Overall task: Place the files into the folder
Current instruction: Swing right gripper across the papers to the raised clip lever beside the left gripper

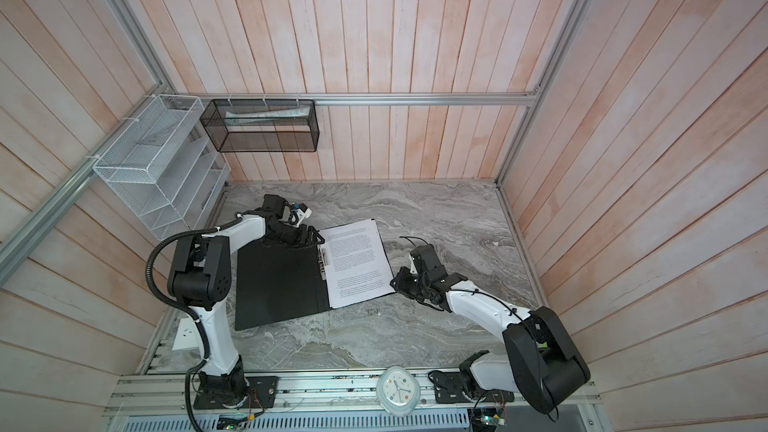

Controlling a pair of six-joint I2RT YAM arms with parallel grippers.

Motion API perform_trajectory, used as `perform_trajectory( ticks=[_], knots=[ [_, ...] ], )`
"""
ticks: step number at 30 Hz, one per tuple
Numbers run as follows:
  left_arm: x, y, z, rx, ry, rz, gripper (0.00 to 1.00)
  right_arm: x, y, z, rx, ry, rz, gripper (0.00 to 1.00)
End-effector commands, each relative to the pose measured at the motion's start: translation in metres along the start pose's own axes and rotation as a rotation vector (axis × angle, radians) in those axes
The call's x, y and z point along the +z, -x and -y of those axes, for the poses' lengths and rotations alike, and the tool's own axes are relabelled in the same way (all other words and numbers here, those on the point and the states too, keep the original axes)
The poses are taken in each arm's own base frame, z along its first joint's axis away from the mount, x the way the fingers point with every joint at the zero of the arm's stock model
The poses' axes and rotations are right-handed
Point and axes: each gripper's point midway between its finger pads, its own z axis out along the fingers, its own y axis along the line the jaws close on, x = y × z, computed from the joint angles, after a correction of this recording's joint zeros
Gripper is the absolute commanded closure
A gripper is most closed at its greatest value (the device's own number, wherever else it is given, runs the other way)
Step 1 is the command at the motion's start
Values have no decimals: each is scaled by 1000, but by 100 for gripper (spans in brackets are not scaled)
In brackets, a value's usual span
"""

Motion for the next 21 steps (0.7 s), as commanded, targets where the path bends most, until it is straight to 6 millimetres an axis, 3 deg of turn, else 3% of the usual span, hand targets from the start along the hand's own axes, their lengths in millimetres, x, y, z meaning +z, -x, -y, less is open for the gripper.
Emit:
perform_trajectory(
  ticks=[1,9,21],
  knots=[
    [8,5,2,3,-12,-3,31,-4,5,0,-9,-19,16,79],
    [16,11,5,18,-50,7,30,-10,8,-5,-15,-7,36,79],
    [12,8,30,49,-161,4,30,-9,7,-2,-14,-10,35,79]
  ],
)
